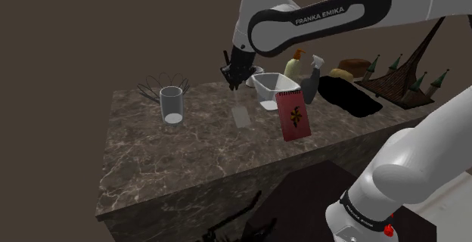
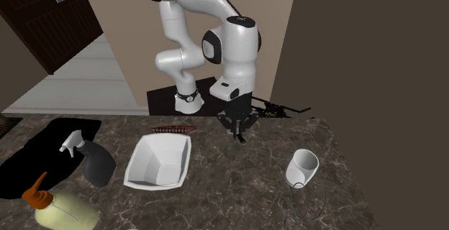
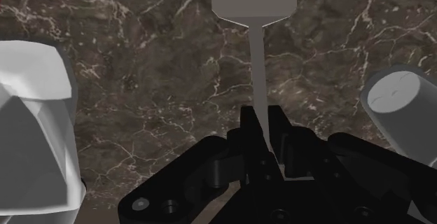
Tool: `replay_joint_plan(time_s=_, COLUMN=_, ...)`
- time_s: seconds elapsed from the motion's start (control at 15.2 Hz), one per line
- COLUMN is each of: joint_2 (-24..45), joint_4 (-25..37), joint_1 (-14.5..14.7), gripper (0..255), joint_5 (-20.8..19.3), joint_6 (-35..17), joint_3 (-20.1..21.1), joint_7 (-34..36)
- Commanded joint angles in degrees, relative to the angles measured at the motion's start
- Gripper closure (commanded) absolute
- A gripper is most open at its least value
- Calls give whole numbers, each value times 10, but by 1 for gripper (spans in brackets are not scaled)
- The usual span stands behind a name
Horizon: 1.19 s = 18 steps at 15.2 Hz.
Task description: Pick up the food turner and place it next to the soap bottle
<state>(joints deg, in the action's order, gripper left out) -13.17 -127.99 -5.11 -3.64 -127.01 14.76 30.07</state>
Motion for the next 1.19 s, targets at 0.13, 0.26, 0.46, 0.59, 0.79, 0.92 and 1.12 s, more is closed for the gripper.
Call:
replay_joint_plan(time_s=0.13, joint_2=-7, joint_4=23, joint_1=1, gripper=255, joint_5=3, joint_6=30, joint_3=-2, joint_7=-5)
replay_joint_plan(time_s=0.26, joint_2=-10, joint_4=36, joint_1=1, gripper=255, joint_5=5, joint_6=46, joint_3=-2, joint_7=-7)
replay_joint_plan(time_s=0.46, joint_2=-14, joint_4=55, joint_1=1, gripper=255, joint_5=7, joint_6=69, joint_3=-3, joint_7=-10)
replay_joint_plan(time_s=0.59, joint_2=-16, joint_4=69, joint_1=1, gripper=255, joint_5=8, joint_6=84, joint_3=-4, joint_7=-12)
replay_joint_plan(time_s=0.79, joint_2=-18, joint_4=90, joint_1=1, gripper=255, joint_5=9, joint_6=107, joint_3=-5, joint_7=-14)
replay_joint_plan(time_s=0.92, joint_2=-18, joint_4=105, joint_1=0, gripper=255, joint_5=9, joint_6=123, joint_3=-5, joint_7=-16)
replay_joint_plan(time_s=1.12, joint_2=-18, joint_4=128, joint_1=0, gripper=255, joint_5=10, joint_6=145, joint_3=-6, joint_7=-18)
